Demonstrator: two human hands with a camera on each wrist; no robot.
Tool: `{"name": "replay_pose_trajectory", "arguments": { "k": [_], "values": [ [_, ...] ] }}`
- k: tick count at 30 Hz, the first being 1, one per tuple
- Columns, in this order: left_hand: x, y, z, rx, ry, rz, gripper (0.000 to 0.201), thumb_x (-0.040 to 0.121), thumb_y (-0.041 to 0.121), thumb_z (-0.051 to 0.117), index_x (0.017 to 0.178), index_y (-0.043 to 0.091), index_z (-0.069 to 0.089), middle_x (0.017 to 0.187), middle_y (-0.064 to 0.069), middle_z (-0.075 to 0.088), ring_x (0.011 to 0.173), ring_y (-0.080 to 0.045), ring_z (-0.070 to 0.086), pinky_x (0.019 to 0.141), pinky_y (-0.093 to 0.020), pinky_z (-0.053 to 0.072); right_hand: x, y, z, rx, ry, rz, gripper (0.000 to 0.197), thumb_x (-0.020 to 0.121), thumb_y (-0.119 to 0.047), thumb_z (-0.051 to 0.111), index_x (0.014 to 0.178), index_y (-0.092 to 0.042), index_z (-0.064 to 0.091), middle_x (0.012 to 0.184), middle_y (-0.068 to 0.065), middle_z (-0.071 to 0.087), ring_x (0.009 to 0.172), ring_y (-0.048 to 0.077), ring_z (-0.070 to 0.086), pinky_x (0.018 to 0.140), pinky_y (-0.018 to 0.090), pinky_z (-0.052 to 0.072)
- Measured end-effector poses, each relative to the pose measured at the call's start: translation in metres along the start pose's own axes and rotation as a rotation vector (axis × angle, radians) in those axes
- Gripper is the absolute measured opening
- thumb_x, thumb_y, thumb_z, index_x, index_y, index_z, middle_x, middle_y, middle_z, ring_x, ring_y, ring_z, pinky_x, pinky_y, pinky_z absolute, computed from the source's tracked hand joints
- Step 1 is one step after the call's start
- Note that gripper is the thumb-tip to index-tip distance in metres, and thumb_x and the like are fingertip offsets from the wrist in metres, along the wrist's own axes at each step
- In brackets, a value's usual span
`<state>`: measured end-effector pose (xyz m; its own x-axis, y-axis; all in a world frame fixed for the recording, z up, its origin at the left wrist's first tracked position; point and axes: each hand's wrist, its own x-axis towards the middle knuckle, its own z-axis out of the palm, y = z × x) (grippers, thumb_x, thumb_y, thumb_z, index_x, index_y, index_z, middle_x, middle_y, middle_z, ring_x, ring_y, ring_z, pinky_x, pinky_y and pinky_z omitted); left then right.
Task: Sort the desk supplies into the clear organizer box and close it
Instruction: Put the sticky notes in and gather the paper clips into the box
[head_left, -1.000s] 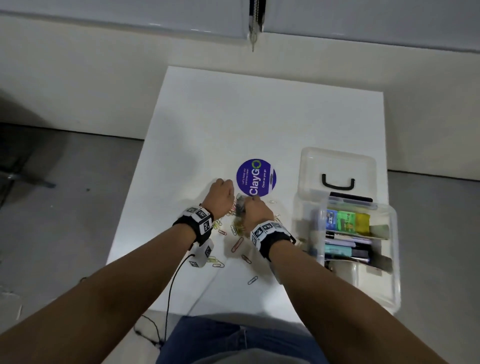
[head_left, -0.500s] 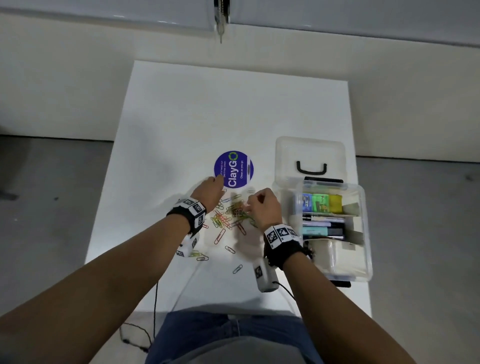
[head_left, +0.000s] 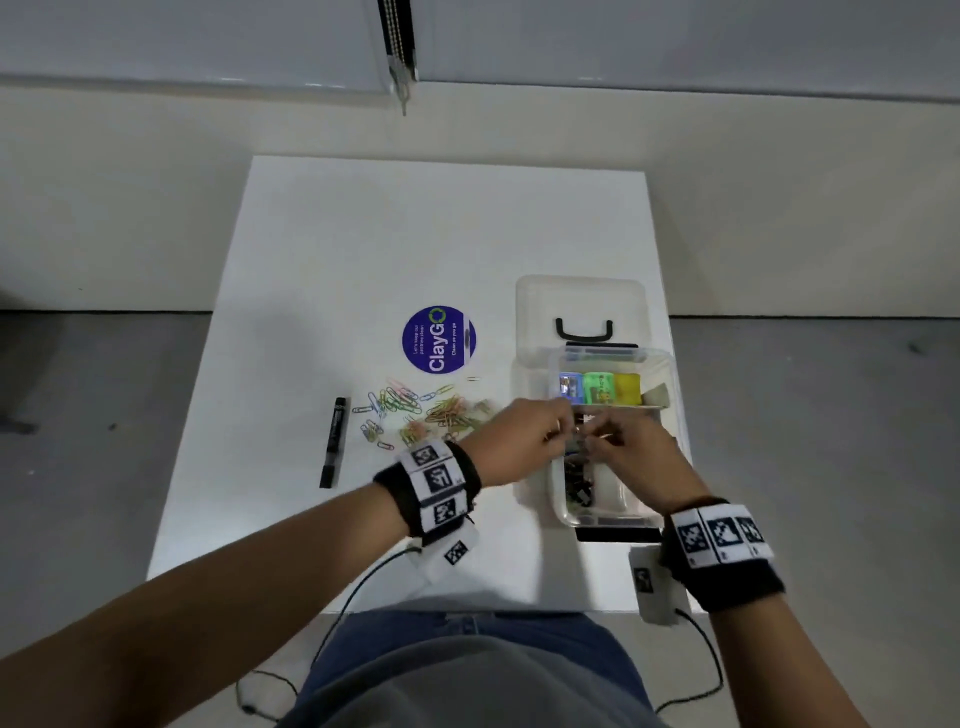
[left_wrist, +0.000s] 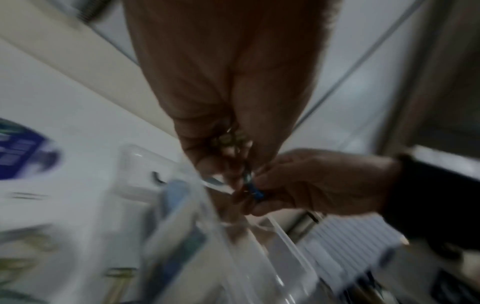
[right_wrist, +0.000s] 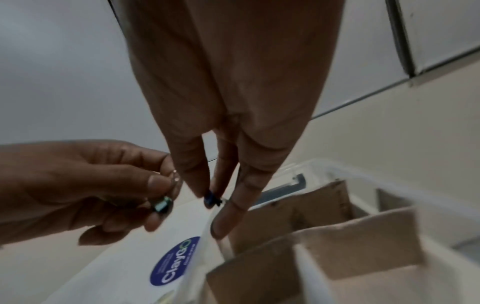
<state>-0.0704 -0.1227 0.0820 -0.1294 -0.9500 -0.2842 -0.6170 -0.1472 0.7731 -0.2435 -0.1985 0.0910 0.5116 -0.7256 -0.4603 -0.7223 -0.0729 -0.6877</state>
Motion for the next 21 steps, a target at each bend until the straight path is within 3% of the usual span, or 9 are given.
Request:
{"name": "replay_pose_trajectory", "arguments": {
  "k": [4,7,9,13,17,19,21],
  "values": [
    [0.012,0.029,0.034,0.139,-0.188,-0.016,0.023,0.087,0.009,0.058,0.108,0.003,0.050,0.102,-0.019,0.061,0.090,-0.033,0.061,0.070,-0.037,0.048,-0.015,0.021,0.000,-0.162,-0.100,-0.018,0.019,0.079,-0.005,0.063,0.094,-0.016,0.069,0.096,0.001,0.073,0.092,0.019,0.068,0.086,0.040,0.054],
    [0.010,0.033,0.041,0.122,-0.255,-0.049,0.045,0.086,0.007,0.062,0.122,0.000,0.037,0.105,-0.022,0.056,0.089,-0.034,0.059,0.066,-0.039,0.047,-0.019,0.022,0.003,-0.224,-0.141,-0.002,0.029,0.083,-0.002,0.059,0.110,-0.013,0.065,0.104,-0.001,0.070,0.098,0.018,0.065,0.079,0.026,0.046],
    [0.007,0.032,0.036,0.081,-0.246,-0.045,0.048,0.085,0.004,0.062,0.123,0.005,0.033,0.106,-0.020,0.055,0.089,-0.031,0.059,0.068,-0.041,0.051,-0.018,0.022,0.005,-0.230,-0.111,-0.015,0.029,0.086,-0.003,0.058,0.113,-0.012,0.064,0.105,0.000,0.070,0.098,0.018,0.065,0.078,0.026,0.046],
    [0.004,0.019,0.024,-0.099,-0.118,-0.135,0.043,0.087,-0.002,0.055,0.123,0.012,0.036,0.112,-0.015,0.056,0.092,-0.027,0.063,0.078,-0.039,0.054,-0.008,0.031,0.006,-0.140,-0.004,0.002,0.027,0.089,-0.004,0.054,0.111,-0.015,0.064,0.104,0.007,0.073,0.092,0.024,0.069,0.084,0.041,0.055],
    [-0.001,-0.002,0.014,-0.166,-0.051,-0.136,0.030,0.091,0.002,0.053,0.117,0.015,0.047,0.110,-0.006,0.061,0.089,-0.019,0.064,0.078,-0.028,0.053,-0.006,0.036,0.007,-0.083,0.025,0.006,0.024,0.090,-0.006,0.053,0.106,-0.019,0.064,0.097,0.004,0.073,0.086,0.021,0.069,0.082,0.041,0.057],
    [-0.007,-0.032,-0.001,-0.110,0.066,-0.187,0.024,0.091,0.002,0.053,0.113,0.013,0.053,0.110,-0.007,0.064,0.092,-0.020,0.063,0.080,-0.029,0.053,-0.009,0.038,0.004,-0.168,0.233,-0.048,0.024,0.089,-0.008,0.055,0.106,-0.019,0.066,0.101,0.003,0.071,0.089,0.021,0.066,0.082,0.035,0.055],
    [-0.016,-0.076,-0.016,0.068,0.270,-0.342,0.026,0.088,0.001,0.053,0.112,0.009,0.054,0.113,-0.013,0.059,0.099,-0.026,0.060,0.086,-0.037,0.053,-0.009,0.046,0.000,-0.273,0.492,-0.085,0.030,0.084,-0.005,0.058,0.111,-0.015,0.064,0.113,0.012,0.063,0.102,0.030,0.058,0.088,0.037,0.048]
  ]
}}
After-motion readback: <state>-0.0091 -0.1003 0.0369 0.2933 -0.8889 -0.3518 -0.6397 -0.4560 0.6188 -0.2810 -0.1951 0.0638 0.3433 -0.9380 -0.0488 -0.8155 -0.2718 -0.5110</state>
